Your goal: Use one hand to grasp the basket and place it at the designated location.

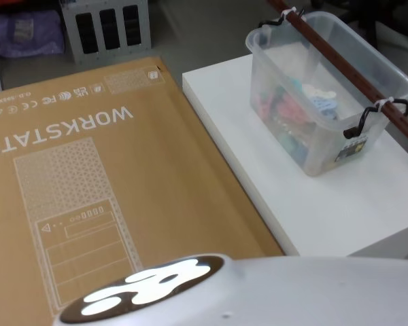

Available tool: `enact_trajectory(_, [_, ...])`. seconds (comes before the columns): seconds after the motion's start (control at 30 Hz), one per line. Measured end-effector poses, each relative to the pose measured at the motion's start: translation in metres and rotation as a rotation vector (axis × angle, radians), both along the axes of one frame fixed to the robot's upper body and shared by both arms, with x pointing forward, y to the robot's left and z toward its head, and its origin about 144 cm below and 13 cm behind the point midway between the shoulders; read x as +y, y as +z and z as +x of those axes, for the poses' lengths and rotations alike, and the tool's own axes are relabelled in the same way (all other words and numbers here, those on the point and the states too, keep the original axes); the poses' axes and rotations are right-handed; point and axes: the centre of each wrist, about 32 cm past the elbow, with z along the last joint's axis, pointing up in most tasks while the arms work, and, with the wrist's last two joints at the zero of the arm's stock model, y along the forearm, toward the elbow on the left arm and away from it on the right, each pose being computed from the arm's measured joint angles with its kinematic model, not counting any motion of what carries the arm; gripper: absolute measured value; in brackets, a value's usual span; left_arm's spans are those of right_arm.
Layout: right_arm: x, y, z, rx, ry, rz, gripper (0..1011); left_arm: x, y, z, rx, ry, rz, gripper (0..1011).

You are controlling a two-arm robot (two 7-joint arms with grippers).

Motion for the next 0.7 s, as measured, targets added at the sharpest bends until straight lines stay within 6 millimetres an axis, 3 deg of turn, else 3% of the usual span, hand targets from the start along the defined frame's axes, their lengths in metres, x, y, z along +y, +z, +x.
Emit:
enact_trajectory(0.5, [0.002,-0.003,0.003,0.004,0.003,-0.013,1001,0.0,0.0,0.0,0.0,0.0,0.0,0])
enact_trajectory(0.7, [-0.004,-0.023,0.015,0.048,0.003,0.016,1001,0.0,0.0,0.0,0.0,0.0,0.0,0])
